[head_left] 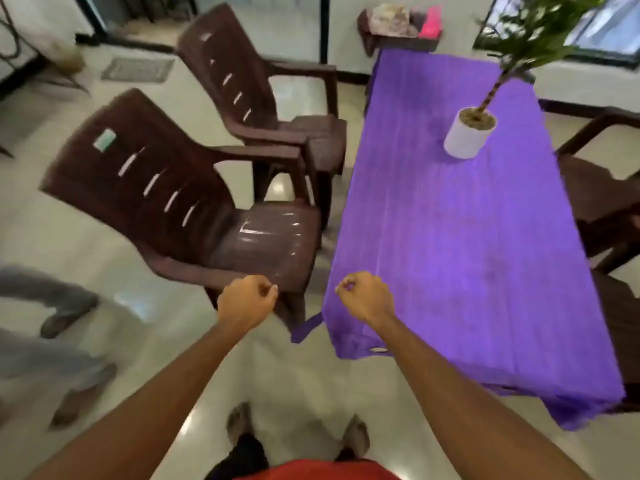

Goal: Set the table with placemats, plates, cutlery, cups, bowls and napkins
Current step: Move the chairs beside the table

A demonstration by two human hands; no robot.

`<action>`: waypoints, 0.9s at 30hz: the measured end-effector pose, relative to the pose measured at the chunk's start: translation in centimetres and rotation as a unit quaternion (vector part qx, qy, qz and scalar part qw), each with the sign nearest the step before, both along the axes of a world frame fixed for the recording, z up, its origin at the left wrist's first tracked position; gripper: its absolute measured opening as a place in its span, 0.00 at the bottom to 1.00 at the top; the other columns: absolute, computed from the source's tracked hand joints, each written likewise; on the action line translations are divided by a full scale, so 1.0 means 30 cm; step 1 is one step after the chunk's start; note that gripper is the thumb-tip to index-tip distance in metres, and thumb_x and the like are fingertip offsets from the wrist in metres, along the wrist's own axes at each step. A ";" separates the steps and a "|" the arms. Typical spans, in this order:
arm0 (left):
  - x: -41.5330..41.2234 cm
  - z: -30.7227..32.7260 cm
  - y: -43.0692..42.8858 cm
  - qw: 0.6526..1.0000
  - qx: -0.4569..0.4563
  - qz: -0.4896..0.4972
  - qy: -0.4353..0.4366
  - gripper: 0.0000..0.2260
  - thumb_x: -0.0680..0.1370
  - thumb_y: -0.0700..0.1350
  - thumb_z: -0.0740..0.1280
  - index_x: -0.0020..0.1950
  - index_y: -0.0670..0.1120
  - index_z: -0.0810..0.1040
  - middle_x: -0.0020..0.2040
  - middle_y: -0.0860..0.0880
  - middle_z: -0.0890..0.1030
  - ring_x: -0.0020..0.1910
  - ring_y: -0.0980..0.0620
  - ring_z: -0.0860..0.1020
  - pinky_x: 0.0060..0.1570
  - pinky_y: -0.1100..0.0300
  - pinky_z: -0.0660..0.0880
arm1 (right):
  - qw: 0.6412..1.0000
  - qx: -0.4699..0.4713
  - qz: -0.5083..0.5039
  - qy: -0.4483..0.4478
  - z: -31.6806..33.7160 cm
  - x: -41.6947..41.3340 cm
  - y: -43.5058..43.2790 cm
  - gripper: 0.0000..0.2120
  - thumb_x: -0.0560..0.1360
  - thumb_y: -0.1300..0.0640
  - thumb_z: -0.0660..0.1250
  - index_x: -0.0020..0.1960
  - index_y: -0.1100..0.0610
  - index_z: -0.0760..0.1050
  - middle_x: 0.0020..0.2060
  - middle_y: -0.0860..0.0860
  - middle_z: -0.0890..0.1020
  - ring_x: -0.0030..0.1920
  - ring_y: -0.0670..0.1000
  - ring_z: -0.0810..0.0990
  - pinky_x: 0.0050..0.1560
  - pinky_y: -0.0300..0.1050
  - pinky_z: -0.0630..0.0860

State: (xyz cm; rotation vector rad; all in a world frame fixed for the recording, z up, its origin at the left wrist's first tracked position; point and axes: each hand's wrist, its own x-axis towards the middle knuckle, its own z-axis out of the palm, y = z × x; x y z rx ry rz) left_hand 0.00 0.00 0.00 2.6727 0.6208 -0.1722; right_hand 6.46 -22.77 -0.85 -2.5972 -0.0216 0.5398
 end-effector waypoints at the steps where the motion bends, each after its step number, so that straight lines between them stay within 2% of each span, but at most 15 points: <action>1: -0.029 -0.006 0.054 1.000 -0.008 0.009 0.006 0.11 0.75 0.59 0.66 0.45 0.54 0.83 0.44 0.48 0.85 0.49 0.41 0.82 0.46 0.54 0.76 | 1.000 0.016 0.001 0.009 -0.017 -0.021 0.058 0.09 0.73 0.46 0.66 0.48 0.45 0.83 0.47 0.48 0.86 0.52 0.57 0.83 0.50 0.47 0.78; 8: -0.210 -0.092 0.540 0.997 -0.052 0.058 -0.010 0.09 0.75 0.56 0.66 0.44 0.54 0.83 0.38 0.54 0.83 0.42 0.47 0.82 0.37 0.60 0.72 | 0.995 0.085 -0.019 0.052 -0.056 -0.167 0.665 0.09 0.71 0.44 0.67 0.44 0.44 0.83 0.40 0.47 0.86 0.49 0.54 0.84 0.49 0.46 0.79; 12: -0.246 -0.065 0.845 0.993 -0.066 0.094 -0.037 0.09 0.75 0.56 0.66 0.45 0.53 0.83 0.39 0.54 0.84 0.42 0.48 0.82 0.37 0.60 0.72 | 0.994 0.099 0.002 0.052 -0.055 -0.227 1.054 0.09 0.72 0.46 0.67 0.47 0.47 0.84 0.44 0.49 0.87 0.51 0.57 0.84 0.48 0.47 0.79; 15: -0.216 0.004 1.053 0.986 -0.079 0.122 -0.084 0.08 0.76 0.53 0.67 0.43 0.51 0.84 0.38 0.53 0.84 0.40 0.50 0.81 0.35 0.61 0.71 | 0.993 0.116 0.012 0.036 -0.017 -0.215 1.291 0.07 0.74 0.49 0.68 0.46 0.48 0.84 0.44 0.47 0.86 0.51 0.54 0.83 0.49 0.45 0.76; 18: -0.126 0.091 1.218 0.980 -0.082 0.111 -0.141 0.07 0.77 0.51 0.68 0.43 0.50 0.83 0.39 0.54 0.83 0.39 0.54 0.79 0.35 0.63 0.67 | 0.987 0.155 -0.003 0.033 0.014 -0.160 1.466 0.05 0.75 0.49 0.69 0.46 0.47 0.84 0.40 0.42 0.85 0.46 0.49 0.83 0.49 0.44 0.76; 22: 0.095 0.165 1.424 0.967 -0.058 0.057 -0.242 0.05 0.76 0.48 0.70 0.46 0.48 0.84 0.43 0.52 0.84 0.42 0.56 0.78 0.41 0.61 0.71 | 0.975 0.217 -0.041 0.024 0.002 -0.018 1.646 0.04 0.76 0.51 0.70 0.44 0.46 0.83 0.37 0.39 0.83 0.42 0.42 0.82 0.44 0.41 0.75; 24: 0.246 0.184 1.533 0.968 -0.039 0.008 -0.246 0.07 0.77 0.50 0.68 0.48 0.50 0.84 0.44 0.53 0.83 0.44 0.55 0.78 0.42 0.60 0.75 | 0.963 0.255 -0.076 0.030 -0.032 0.073 1.730 0.04 0.77 0.52 0.71 0.47 0.47 0.84 0.38 0.39 0.84 0.43 0.41 0.82 0.46 0.40 0.76; 27: 0.505 0.170 1.698 0.971 0.010 -0.054 -0.233 0.09 0.77 0.52 0.65 0.49 0.52 0.84 0.47 0.54 0.82 0.48 0.51 0.77 0.46 0.61 0.70 | 0.940 0.311 -0.133 0.040 -0.101 0.215 1.863 0.05 0.77 0.53 0.71 0.50 0.49 0.85 0.41 0.41 0.85 0.46 0.41 0.83 0.53 0.45 0.81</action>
